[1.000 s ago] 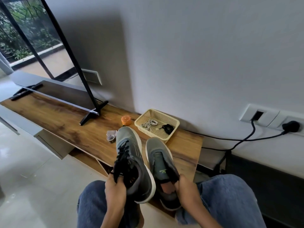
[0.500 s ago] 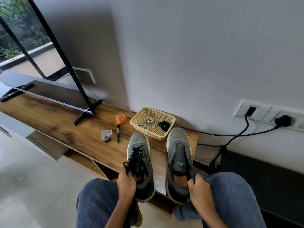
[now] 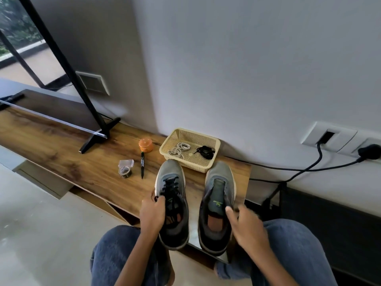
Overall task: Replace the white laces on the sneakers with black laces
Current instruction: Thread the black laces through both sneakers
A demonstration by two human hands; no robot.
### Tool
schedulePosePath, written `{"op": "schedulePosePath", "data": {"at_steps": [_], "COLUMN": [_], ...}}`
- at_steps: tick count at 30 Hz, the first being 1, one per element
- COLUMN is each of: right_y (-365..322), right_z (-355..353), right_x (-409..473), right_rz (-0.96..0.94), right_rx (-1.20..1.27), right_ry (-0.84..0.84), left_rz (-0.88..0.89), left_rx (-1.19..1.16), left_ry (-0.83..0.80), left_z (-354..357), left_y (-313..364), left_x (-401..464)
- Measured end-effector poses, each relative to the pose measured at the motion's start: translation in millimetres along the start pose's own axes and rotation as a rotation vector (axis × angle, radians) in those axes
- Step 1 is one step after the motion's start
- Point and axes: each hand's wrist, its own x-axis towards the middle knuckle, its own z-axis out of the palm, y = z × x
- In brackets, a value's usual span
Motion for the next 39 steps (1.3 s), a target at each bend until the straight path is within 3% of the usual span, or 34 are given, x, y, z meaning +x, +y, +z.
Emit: {"op": "schedulePosePath", "data": {"at_steps": [4, 8, 12, 17, 22, 25, 29, 31, 33, 36, 39], "right_y": [-16, -53, -83, -104, -103, -94, -87, -82, -73, -59, -54], "right_z": [-20, -27, -12, 8, 30, 27, -7, -28, -40, -43, -40], "right_x": [34, 92, 164, 224, 248, 248, 202, 167, 138, 119, 115], "right_rz": [-0.189, -0.455, -0.533, -0.397, -0.341, -0.303, -0.265, -0.272, -0.284, -0.239, -0.215], "right_rx": [0.135, 0.075, -0.116, -0.634, -0.683, -0.450, 0.343, 0.588, 0.692, 0.802, 0.824], "right_ry": [0.168, 0.200, 0.181, 0.012, -0.004, 0.098, 0.055, 0.009, -0.058, -0.176, -0.178], "left_rz": [0.335, 0.557, 0.613, 0.567, 0.583, 0.545, 0.513, 0.562, 0.591, 0.457, 0.312], "left_rx": [0.029, -0.001, -0.056, -0.146, -0.133, -0.128, -0.143, -0.106, -0.119, -0.359, -0.488], "left_ry": [0.135, 0.071, -0.008, -0.056, -0.116, -0.120, -0.154, -0.159, -0.236, -0.453, -0.425], "left_z": [12, 42, 67, 84, 86, 85, 86, 89, 93, 99, 101], "left_y": [29, 56, 54, 48, 50, 46, 51, 52, 54, 58, 59], "left_x": [13, 39, 60, 70, 75, 76, 75, 73, 67, 54, 49]}}
